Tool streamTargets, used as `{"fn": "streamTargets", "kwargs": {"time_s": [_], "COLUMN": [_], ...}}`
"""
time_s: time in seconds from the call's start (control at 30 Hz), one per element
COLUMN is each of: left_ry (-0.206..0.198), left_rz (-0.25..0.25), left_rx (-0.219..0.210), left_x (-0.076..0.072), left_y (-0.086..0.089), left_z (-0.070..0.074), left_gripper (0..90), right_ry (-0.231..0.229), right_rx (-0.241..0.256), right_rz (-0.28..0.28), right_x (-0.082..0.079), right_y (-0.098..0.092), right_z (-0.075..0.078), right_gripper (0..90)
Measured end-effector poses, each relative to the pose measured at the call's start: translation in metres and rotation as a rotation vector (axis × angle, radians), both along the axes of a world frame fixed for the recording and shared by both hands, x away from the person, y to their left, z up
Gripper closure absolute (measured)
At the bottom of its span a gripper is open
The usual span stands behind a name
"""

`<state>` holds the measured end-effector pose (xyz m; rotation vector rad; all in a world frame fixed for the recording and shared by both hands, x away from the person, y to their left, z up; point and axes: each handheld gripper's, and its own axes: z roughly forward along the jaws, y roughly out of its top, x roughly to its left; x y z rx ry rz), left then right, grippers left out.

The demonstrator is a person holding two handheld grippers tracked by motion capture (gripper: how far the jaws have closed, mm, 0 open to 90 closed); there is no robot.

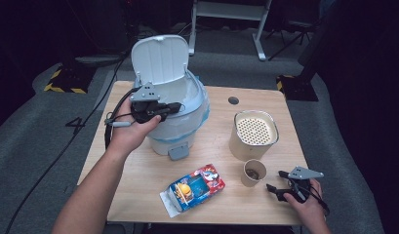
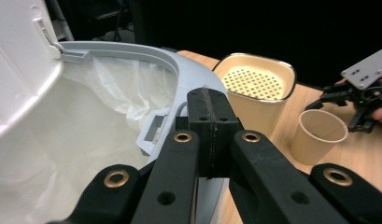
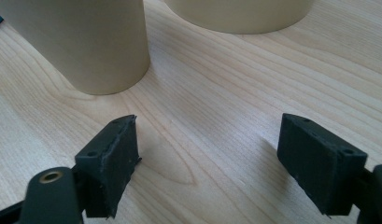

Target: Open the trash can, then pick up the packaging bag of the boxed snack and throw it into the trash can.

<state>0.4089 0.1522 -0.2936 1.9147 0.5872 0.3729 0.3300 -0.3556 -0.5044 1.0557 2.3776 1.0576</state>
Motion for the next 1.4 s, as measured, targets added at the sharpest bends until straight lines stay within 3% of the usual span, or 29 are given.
{"fn": "streamTargets", "kwargs": {"time_s": [0.07,0.1,0.13,0.17,0.3,0.6,0.73,1.0,1.23,1.4], "left_ry": [0.011,0.027,0.027,0.018,0.018,0.010,0.015,0.061,0.127,0.162], "left_rz": [-0.014,-0.028,-0.028,-0.050,-0.103,-0.142,-0.154,-0.174,-0.175,-0.180], "left_rx": [-0.014,-0.042,-0.042,-0.077,-0.123,-0.113,-0.101,-0.069,-0.049,-0.010], "left_x": [0.000,-0.001,-0.001,-0.003,-0.014,-0.030,-0.040,-0.054,-0.055,-0.054], "left_y": [0.000,-0.002,-0.002,-0.004,-0.011,-0.018,-0.021,-0.031,-0.041,-0.050], "left_z": [-0.001,-0.001,-0.001,-0.002,0.000,-0.003,-0.011,-0.042,-0.079,-0.103], "left_gripper": [90.0,80.8,72.8,65.9,55.0,47.2,44.5,44.0,44.1,44.1], "right_ry": [0.001,0.000,0.000,0.001,0.000,0.000,0.000,0.000,0.000,0.000], "right_rx": [-0.001,-0.001,-0.001,-0.001,-0.001,-0.001,-0.001,-0.001,0.001,-0.001], "right_rz": [0.000,0.001,0.001,0.001,0.001,0.001,0.001,0.001,0.002,0.002], "right_x": [0.000,0.000,0.000,0.000,0.000,0.000,0.000,0.000,0.000,0.000], "right_y": [0.000,0.000,0.000,0.000,0.000,0.000,0.000,0.000,0.000,0.000], "right_z": [0.000,0.000,0.000,0.000,0.000,0.000,0.000,0.000,0.000,0.000], "right_gripper": [21.0,21.1,21.1,21.0,21.0,21.0,21.0,21.0,21.0,21.0]}}
